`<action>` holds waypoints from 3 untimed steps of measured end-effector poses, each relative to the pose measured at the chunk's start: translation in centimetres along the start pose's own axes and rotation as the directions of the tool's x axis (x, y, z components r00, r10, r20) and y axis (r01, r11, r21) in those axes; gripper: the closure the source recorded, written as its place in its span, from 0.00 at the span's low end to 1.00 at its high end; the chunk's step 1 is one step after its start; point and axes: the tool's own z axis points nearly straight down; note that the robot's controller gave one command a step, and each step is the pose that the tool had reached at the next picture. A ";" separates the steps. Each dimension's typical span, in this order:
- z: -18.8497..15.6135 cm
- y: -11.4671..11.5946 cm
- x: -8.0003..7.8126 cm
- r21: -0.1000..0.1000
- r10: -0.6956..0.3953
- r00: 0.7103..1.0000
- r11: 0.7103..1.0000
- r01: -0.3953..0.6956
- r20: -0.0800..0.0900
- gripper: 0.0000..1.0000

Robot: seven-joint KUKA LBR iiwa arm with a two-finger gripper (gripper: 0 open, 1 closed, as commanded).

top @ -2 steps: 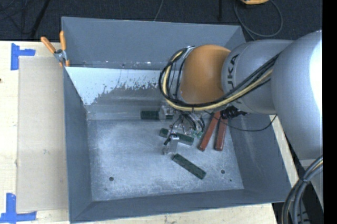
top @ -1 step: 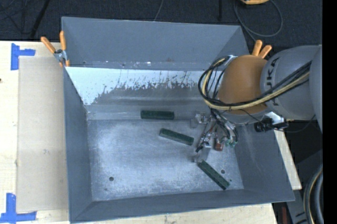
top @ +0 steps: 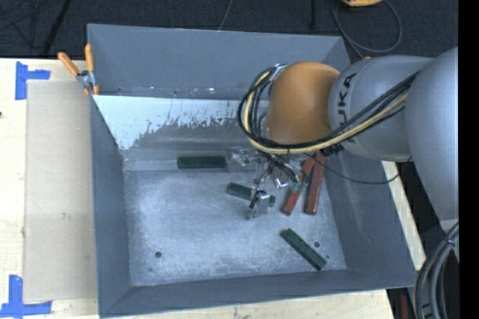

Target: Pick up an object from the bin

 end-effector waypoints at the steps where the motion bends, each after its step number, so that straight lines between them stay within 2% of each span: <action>1: 0.0 -0.2 0.1 0.001 0.007 1.000 1.000 -0.007 -0.002 1.00; 2: -12.1 0.8 1.7 0.003 -0.033 0.999 0.999 0.033 0.004 1.00; 3: -16.3 6.6 1.7 0.001 -0.290 0.957 0.957 0.290 0.002 1.00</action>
Offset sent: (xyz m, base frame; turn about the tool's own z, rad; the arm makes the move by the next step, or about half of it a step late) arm 0.0000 0.0000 0.0000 0.0000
